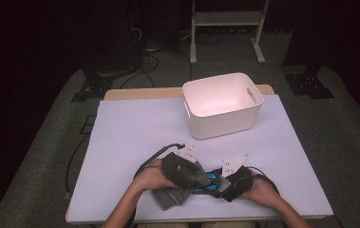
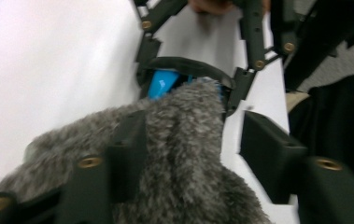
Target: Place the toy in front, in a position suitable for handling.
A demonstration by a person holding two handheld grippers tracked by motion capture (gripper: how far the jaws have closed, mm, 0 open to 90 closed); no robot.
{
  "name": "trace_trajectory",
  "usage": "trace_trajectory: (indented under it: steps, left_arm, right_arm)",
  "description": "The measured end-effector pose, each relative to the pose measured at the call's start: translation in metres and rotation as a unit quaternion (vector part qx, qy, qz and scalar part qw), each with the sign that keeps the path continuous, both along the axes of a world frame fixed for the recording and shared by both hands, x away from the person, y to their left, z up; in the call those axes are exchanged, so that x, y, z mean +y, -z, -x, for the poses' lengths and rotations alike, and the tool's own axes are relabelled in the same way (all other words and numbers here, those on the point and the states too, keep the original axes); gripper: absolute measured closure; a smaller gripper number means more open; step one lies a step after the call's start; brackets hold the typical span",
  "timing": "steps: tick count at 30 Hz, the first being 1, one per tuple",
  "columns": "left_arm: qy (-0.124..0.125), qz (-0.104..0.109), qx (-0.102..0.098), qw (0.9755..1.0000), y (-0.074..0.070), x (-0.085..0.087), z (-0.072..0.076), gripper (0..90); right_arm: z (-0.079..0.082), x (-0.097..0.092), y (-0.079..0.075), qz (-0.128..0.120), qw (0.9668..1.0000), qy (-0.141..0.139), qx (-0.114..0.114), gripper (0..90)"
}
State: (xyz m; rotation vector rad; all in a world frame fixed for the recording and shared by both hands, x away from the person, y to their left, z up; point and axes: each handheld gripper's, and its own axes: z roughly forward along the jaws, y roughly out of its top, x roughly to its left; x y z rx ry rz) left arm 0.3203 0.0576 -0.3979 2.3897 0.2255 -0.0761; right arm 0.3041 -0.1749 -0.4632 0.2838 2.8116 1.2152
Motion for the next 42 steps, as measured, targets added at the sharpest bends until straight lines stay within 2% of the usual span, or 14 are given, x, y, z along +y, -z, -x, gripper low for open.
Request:
trace_trajectory:
  steps: [2, 4, 7, 11, 12, 13, 14, 17, 23, 28, 34, 36, 38, 42]
  left_arm:
    - [-0.004, 0.002, 0.004, 1.0000, -0.001, 0.000, -0.002, 38.4]
    - [-0.010, -0.007, 0.009, 0.9999, 0.001, -0.003, -0.004, 39.6]
    - [-0.008, -0.018, 0.012, 0.9997, 0.007, -0.008, -0.005, 47.0]
    - [0.026, -0.017, -0.016, 0.9994, 0.008, -0.013, 0.001, 65.7]
    - [0.043, -0.022, -0.037, 0.9981, 0.007, -0.015, 0.005, 69.6]
    - [0.061, -0.030, -0.053, 0.9963, 0.006, -0.019, 0.010, 70.8]
    - [0.079, -0.038, -0.060, 0.9944, 0.006, -0.024, 0.016, 70.7]
    - [0.093, -0.055, -0.070, 0.9917, 0.008, -0.034, 0.022, 70.7]
    - [0.085, -0.045, -0.056, 0.9938, 0.009, -0.026, 0.015, 75.7]
    - [0.069, -0.039, -0.052, 0.9955, 0.007, -0.008, 0.013, 75.6]
    - [0.041, -0.058, -0.056, 0.9959, 0.006, 0.014, 0.011, 73.3]
    - [0.027, -0.055, -0.051, 0.9968, 0.008, 0.021, 0.008, 72.8]
    - [0.024, -0.054, -0.049, 0.9971, 0.008, 0.024, 0.008, 73.0]
    - [0.035, -0.051, -0.049, 0.9969, 0.006, 0.017, 0.009, 73.5]
  right_arm:
    - [0.000, 0.000, 0.000, 0.000, 1.0000, 0.001, 0.001, 23.9]
    - [0.000, 0.000, 0.000, 0.001, 1.0000, 0.001, 0.000, 23.9]
    - [0.000, 0.000, 0.000, 0.000, 1.0000, -0.001, 0.000, 24.1]
    - [0.000, 0.000, 0.000, 0.000, 1.0000, -0.002, -0.001, 24.1]
    - [0.000, 0.000, 0.000, 0.000, 1.0000, -0.003, -0.001, 24.1]
    - [0.000, 0.000, 0.000, 0.001, 1.0000, -0.002, 0.000, 24.1]
    - [0.000, 0.000, 0.000, 0.001, 1.0000, -0.003, -0.002, 24.1]
    - [0.000, 0.000, 0.000, 0.001, 1.0000, -0.002, 0.000, 24.1]
    - [0.000, 0.000, 0.000, 0.000, 1.0000, -0.001, -0.001, 24.2]
    - [0.000, 0.000, 0.000, -0.002, 1.0000, -0.002, -0.002, 24.3]
    - [0.000, 0.000, 0.000, -0.002, 1.0000, -0.002, -0.002, 24.3]
    - [0.000, 0.000, 0.000, -0.001, 1.0000, -0.002, -0.002, 24.3]
    - [0.000, 0.000, 0.000, 0.000, 1.0000, -0.002, -0.002, 24.3]
    - [0.000, 0.000, 0.000, 0.000, 1.0000, -0.003, -0.002, 24.3]
